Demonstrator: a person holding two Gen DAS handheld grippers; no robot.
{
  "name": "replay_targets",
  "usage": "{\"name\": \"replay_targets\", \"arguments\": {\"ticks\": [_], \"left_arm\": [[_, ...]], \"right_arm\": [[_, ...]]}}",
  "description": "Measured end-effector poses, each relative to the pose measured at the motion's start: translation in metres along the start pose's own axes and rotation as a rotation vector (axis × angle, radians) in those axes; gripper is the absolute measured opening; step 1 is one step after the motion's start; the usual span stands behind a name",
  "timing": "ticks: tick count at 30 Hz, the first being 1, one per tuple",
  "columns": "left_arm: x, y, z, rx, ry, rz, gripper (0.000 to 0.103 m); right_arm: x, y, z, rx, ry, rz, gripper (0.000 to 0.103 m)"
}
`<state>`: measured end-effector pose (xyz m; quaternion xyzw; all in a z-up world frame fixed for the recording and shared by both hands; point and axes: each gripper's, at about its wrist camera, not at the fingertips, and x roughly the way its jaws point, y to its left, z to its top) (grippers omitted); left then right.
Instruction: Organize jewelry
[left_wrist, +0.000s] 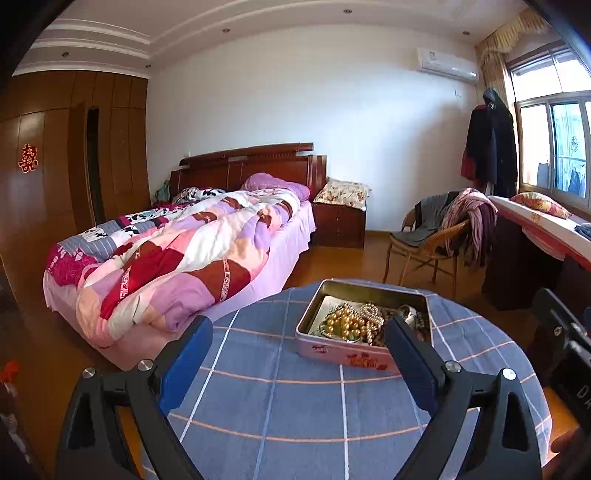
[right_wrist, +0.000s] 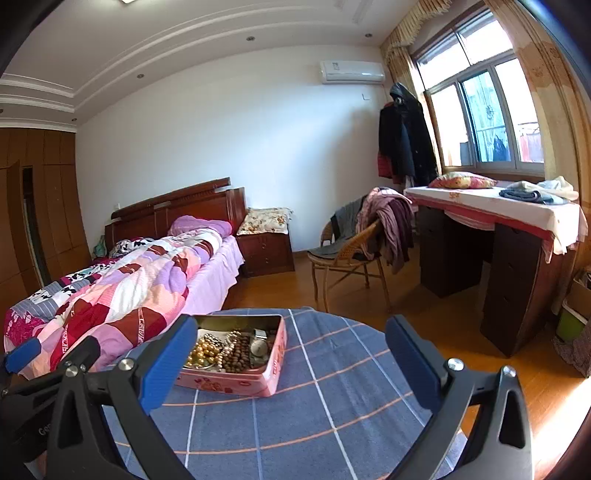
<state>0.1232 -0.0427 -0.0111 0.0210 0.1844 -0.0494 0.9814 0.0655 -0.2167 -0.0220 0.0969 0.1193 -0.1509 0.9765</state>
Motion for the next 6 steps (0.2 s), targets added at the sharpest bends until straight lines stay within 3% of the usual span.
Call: {"name": "replay_targets", "arguments": {"ticks": [6], "left_arm": [[0.0037, 0.0016, -0.0032, 0.018, 0.023, 0.023, 0.094]], "right_arm": [[0.0091, -0.0080, -0.0003, 0.002, 0.047, -0.031, 0.103]]}}
